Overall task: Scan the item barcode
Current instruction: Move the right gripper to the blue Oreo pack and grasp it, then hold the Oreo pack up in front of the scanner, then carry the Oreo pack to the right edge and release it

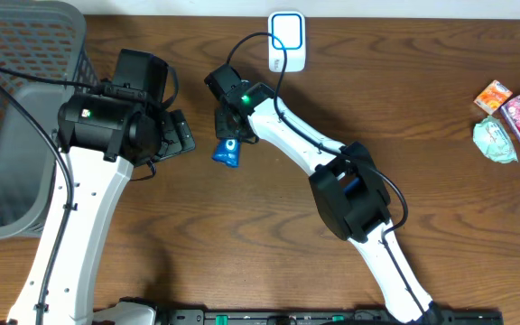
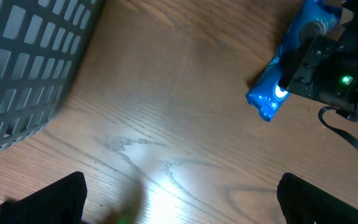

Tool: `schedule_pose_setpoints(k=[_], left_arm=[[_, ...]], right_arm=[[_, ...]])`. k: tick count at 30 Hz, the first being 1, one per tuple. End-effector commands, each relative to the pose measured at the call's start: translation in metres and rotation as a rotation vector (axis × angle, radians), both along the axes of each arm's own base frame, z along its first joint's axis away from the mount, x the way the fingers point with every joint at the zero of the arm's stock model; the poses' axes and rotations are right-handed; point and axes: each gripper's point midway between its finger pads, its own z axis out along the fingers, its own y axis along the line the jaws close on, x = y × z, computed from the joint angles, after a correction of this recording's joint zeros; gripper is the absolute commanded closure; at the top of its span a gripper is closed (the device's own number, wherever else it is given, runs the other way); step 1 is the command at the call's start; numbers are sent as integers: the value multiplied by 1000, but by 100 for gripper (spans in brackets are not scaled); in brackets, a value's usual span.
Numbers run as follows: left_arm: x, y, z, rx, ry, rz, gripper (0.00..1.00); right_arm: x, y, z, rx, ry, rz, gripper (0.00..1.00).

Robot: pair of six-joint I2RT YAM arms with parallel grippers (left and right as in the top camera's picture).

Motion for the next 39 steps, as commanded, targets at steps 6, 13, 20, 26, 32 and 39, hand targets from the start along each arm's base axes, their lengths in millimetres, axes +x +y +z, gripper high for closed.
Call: schedule_pose_setpoints(k=[6, 13, 20, 26, 32, 39], left_arm=[[-1, 2, 3, 2, -10, 11, 2], [-1, 2, 3, 2, -10, 11, 2], [-1, 2, 3, 2, -10, 11, 2], [-1, 2, 3, 2, -10, 11, 2], [-1, 2, 3, 2, -11, 11, 2], [-1, 2, 3, 2, -10, 11, 2]], right_arm=[[26, -24, 55, 213, 55, 84, 99], [61, -79, 163, 741, 62, 186, 99], [94, -102, 177, 756, -90, 192, 99], [147, -131, 150, 343, -335, -32, 99], [158, -122, 154, 80, -508, -55, 99], [160, -113, 148, 53, -533, -58, 99]])
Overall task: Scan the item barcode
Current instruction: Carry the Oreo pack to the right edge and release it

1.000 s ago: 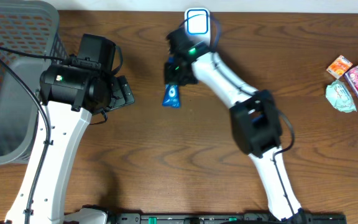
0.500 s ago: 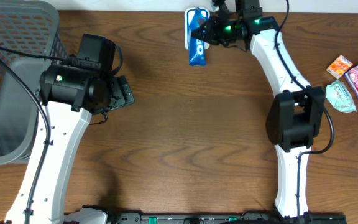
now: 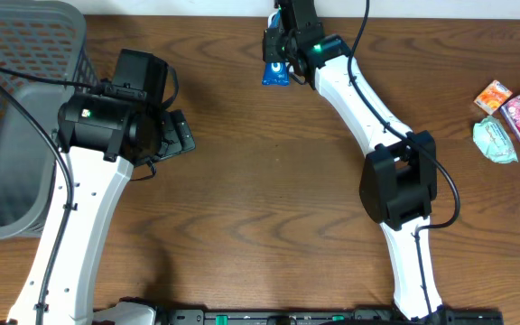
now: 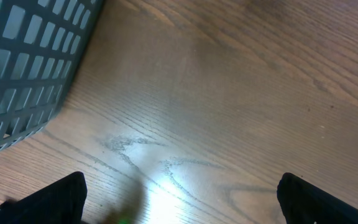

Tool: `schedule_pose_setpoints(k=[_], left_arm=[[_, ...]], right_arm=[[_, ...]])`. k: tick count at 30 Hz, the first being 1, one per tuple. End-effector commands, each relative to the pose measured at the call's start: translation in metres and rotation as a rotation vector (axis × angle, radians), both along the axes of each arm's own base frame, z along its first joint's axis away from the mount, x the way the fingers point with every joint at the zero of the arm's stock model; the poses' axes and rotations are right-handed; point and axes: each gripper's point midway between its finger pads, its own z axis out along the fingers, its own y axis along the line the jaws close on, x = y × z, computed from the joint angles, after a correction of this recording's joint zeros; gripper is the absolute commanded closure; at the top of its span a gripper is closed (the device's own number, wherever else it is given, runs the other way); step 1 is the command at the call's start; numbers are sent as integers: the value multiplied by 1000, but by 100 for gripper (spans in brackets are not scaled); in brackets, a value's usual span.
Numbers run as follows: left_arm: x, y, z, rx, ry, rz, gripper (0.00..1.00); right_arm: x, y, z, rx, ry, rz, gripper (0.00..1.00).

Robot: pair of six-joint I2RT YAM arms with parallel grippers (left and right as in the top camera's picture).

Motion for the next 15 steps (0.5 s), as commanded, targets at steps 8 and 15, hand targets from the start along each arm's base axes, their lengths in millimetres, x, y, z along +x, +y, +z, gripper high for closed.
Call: schedule_pose_setpoints(k=[8, 15], left_arm=[[-1, 2, 3, 2, -11, 11, 2], [-1, 2, 3, 2, -11, 11, 2]], right_arm=[[3, -46, 6, -70, 47, -99, 99], [-4, -159, 54, -113, 152, -277, 99]])
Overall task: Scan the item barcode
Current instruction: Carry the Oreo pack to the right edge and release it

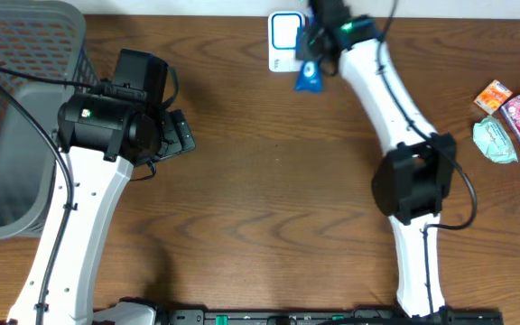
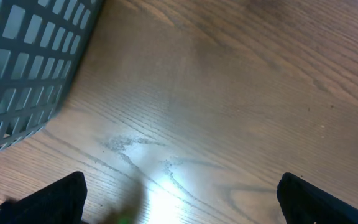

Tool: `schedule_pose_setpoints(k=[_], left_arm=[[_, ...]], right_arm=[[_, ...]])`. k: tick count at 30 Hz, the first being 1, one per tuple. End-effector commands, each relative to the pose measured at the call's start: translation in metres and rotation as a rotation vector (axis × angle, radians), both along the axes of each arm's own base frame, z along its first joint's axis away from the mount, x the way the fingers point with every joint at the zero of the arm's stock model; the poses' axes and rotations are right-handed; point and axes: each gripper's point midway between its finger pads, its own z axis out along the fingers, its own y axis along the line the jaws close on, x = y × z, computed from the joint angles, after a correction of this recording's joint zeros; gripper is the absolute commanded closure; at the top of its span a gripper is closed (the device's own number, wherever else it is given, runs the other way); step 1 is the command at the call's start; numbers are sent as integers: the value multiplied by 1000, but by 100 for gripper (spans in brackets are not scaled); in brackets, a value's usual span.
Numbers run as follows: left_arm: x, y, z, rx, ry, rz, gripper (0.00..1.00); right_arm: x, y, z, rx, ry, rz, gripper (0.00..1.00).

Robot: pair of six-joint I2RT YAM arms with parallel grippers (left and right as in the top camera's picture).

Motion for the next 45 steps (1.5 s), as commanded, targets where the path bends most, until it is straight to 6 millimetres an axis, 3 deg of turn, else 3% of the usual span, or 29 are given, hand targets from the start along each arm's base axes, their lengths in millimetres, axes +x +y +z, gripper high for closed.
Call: schedule_pose_setpoints(k=[1, 6, 11, 13, 14, 19, 22, 25, 28, 30, 32, 34, 35, 40, 45], left_arm=[[-1, 2, 3, 2, -11, 11, 2], [-1, 2, 3, 2, -11, 11, 2], [-1, 2, 3, 2, -11, 11, 2], [-1, 2, 3, 2, -11, 11, 2], [-1, 2, 3, 2, -11, 11, 2], [-1, 2, 3, 2, -11, 11, 2], [-1, 2, 3, 2, -11, 11, 2], [-1, 2, 3, 2, -11, 11, 2], [-1, 2, 3, 2, -11, 11, 2], [-1, 2, 3, 2, -11, 11, 2], [-1, 2, 3, 2, -11, 11, 2], [-1, 2, 3, 2, -11, 11, 2], [-1, 2, 3, 2, -11, 11, 2], [-1, 2, 3, 2, -11, 11, 2], [-1, 2, 3, 2, -11, 11, 2]], right_arm=[[8, -88, 41, -27, -23, -164, 99], [-21, -199, 25, -172, 128, -293, 99], [-52, -282, -4, -315, 280, -167, 99], [-61, -306, -13, -320, 310, -183, 99], [-66, -329, -23, -312, 325, -225, 98], [-83, -386, -39, -375, 360, -320, 81], [-93, -412, -35, -435, 372, -398, 78], [-104, -433, -26, -489, 375, -546, 62], [-104, -428, -27, -453, 372, -556, 62], [-95, -408, -34, -356, 360, -492, 62], [-85, -374, -42, -211, 350, -402, 61], [-81, -348, -43, -126, 353, -336, 66], [-78, -316, -33, -52, 346, -268, 1], [-79, -269, 21, 31, 264, -200, 1], [-104, -233, 94, 51, 161, -166, 1]])
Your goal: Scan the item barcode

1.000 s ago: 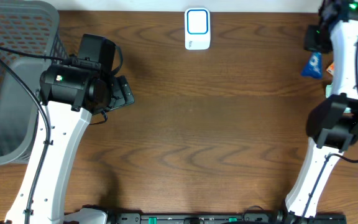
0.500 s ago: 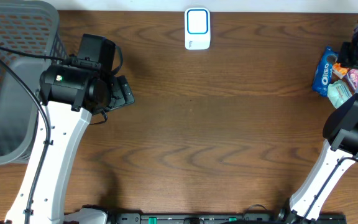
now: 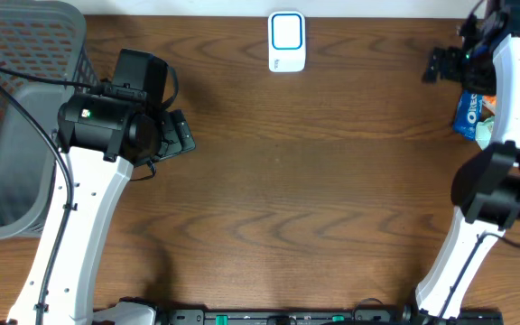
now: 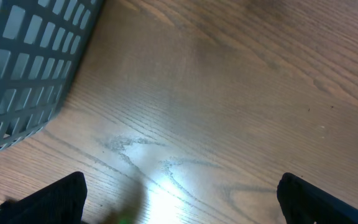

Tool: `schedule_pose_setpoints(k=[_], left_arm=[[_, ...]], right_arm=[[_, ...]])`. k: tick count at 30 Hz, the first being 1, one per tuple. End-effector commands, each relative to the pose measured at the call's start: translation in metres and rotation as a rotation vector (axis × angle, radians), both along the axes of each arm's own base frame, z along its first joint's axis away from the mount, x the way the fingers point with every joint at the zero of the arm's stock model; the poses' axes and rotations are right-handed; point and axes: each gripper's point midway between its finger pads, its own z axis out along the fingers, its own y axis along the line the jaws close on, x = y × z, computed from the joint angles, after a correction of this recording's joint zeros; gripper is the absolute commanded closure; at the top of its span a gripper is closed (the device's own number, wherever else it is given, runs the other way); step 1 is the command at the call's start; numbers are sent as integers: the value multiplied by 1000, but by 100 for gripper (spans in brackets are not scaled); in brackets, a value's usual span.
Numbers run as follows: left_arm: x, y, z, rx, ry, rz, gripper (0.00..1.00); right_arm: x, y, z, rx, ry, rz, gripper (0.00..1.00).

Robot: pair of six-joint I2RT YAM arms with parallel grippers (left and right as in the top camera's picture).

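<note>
A blue Oreo packet [image 3: 466, 113] is at the far right of the table in the overhead view. Its upper end sits at the fingers of my right gripper [image 3: 464, 86], which looks shut on it. The white barcode scanner [image 3: 286, 41] stands at the back middle, well to the left of the packet. My left gripper [image 4: 179, 202] hovers open over bare wood beside the basket; its black fingertips [image 4: 48, 199] show at the bottom corners of the wrist view, with nothing between them.
A grey mesh basket [image 3: 16, 117] fills the left end of the table, and its wall [image 4: 23, 62] shows in the left wrist view. Other small snack packets [image 3: 483, 135] lie at the right edge, mostly hidden behind my right arm.
My right gripper has moved with the blue packet from beside the scanner to the far right edge, by the other packets. The left arm has not moved.
My right gripper held the blue packet left of centre, near the left gripper. Then it held the packet at the scanner's left side, then at its right side. Now the packet is at the far right by the pile. The left gripper stayed open throughout.
</note>
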Motion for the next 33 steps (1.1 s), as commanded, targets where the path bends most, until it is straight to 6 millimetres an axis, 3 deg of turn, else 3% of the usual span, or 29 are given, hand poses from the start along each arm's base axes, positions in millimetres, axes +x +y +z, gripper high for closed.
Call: schedule_pose_setpoints(k=[1, 5, 8, 16, 25, 33], left_arm=[[-1, 2, 3, 2, -11, 11, 2], [-1, 2, 3, 2, -11, 11, 2], [-1, 2, 3, 2, -11, 11, 2], [-1, 2, 3, 2, -11, 11, 2], [-1, 2, 3, 2, -11, 11, 2], [-1, 2, 3, 2, -11, 11, 2]], right_arm=[[-19, 30, 102, 35, -207, 5, 1], [-56, 60, 138, 39, -221, 60, 1], [-82, 77, 148, 44, -192, 93, 1], [-115, 100, 160, 47, -202, 149, 1], [-163, 121, 133, 56, -233, 202, 1], [-236, 143, 97, 160, -279, 179, 1]])
